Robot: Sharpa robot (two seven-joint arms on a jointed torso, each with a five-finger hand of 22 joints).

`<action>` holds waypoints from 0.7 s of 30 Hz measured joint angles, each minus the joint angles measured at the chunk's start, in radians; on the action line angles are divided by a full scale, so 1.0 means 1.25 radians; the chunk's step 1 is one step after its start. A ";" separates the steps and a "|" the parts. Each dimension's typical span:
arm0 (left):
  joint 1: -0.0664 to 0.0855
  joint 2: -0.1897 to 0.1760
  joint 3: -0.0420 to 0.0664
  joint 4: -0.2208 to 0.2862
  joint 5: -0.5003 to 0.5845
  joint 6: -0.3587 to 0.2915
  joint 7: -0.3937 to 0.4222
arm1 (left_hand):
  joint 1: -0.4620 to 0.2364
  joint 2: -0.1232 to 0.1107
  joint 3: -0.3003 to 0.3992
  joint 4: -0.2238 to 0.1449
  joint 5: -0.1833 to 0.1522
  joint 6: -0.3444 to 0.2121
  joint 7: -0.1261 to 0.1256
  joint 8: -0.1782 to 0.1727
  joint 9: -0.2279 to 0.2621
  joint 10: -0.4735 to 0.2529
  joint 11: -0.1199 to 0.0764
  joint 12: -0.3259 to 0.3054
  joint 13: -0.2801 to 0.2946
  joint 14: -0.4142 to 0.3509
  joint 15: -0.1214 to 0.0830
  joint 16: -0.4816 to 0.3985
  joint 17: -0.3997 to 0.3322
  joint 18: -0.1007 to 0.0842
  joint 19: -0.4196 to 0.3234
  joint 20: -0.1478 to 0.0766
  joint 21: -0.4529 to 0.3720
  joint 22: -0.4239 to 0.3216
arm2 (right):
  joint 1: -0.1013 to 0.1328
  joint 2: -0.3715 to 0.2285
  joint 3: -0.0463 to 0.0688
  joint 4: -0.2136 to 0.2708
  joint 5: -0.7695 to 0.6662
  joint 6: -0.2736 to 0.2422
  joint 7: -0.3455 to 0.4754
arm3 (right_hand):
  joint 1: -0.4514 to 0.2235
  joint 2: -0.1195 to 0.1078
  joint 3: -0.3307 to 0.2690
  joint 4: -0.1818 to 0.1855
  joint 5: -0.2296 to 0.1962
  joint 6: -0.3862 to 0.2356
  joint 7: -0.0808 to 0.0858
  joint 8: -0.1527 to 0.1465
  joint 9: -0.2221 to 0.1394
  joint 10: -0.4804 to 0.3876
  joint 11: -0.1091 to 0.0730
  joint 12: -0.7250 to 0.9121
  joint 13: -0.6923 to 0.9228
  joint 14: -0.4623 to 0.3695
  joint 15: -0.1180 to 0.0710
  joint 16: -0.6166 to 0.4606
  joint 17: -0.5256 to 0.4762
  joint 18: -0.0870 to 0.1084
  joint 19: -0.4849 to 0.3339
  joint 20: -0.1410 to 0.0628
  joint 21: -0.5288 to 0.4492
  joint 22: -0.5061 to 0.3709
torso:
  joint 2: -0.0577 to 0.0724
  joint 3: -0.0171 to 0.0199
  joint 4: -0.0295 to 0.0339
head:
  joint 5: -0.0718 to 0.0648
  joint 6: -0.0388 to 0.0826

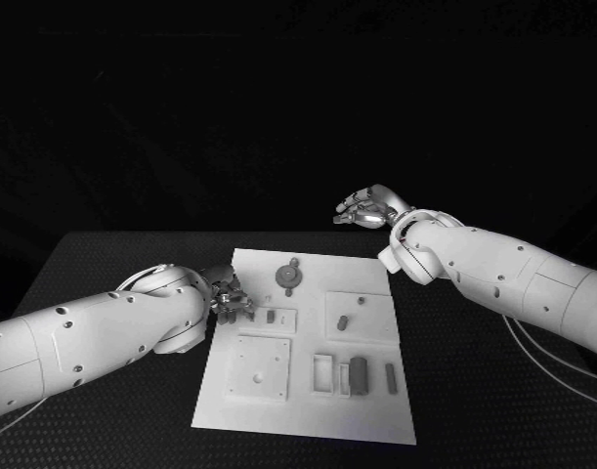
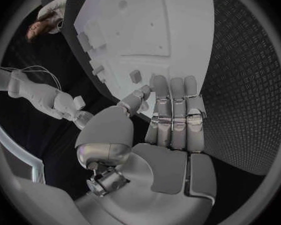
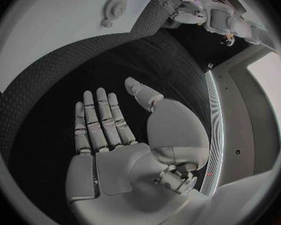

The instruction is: Assemble the parts on the task board

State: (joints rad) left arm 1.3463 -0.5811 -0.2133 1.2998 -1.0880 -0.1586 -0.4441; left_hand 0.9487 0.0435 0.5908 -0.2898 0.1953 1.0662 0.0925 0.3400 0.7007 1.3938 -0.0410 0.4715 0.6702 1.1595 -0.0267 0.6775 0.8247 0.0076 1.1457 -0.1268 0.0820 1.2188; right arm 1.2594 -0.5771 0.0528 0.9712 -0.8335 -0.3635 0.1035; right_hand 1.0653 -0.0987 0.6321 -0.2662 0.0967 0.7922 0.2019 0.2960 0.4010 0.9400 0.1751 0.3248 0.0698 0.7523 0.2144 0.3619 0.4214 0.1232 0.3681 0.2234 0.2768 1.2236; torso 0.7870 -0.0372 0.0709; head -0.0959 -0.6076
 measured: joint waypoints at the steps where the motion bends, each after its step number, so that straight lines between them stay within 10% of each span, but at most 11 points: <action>1: -0.001 -0.002 0.000 0.003 0.000 -0.004 0.000 | 0.003 -0.003 0.000 0.000 0.013 0.001 0.001 0.000 0.000 0.000 0.000 0.000 0.001 0.000 0.000 0.003 -0.001 0.000 0.000 0.000 0.000 0.002 | 0.000 0.000 0.000 0.000 0.000 0.000 0.000 | 0.000 0.000 0.000 0.000 0.000 0.000 0.000 0.000 0.000 0.000 0.000 0.000 0.000 0.000 0.000 0.000 0.000 0.000 0.000 0.000 0.000 0.000 | 0.000 0.0001 0.0000 | 0.000 0.000; 21: -0.028 -0.027 -0.001 0.050 -0.039 -0.093 0.001 | 0.005 -0.008 0.001 0.002 0.039 0.003 0.003 0.004 -0.001 0.004 -0.002 0.000 0.002 0.003 -0.003 0.006 -0.002 0.000 0.006 0.000 0.000 0.006 | -0.005 -0.005 0.000 0.003 0.000 0.000 0.000 | 0.000 0.000 0.000 0.000 0.000 0.000 0.000 0.000 -0.001 0.000 0.000 0.000 0.000 0.000 0.000 0.000 0.001 0.000 0.000 0.000 0.000 0.002 | 0.000 0.0002 0.0003 | 0.002 -0.003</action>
State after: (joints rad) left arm 1.3119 -0.6145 -0.2151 1.3618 -1.1373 -0.2750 -0.4429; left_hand 0.9550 0.0339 0.5925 -0.2875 0.2436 1.0700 0.0961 0.3454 0.6998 1.3988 -0.0429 0.4714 0.6729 1.1632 -0.0304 0.6845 0.8228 0.0076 1.1527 -0.1268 0.0820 1.2267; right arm 1.2532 -0.5836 0.0528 0.9746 -0.8331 -0.3635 0.1036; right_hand 1.0653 -0.0987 0.6321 -0.2662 0.0967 0.7922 0.2019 0.2960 0.4000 0.9400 0.1751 0.3248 0.0698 0.7523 0.2144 0.3619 0.4222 0.1232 0.3681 0.2234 0.2768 1.2256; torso 0.7867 -0.0369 0.0712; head -0.0937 -0.6115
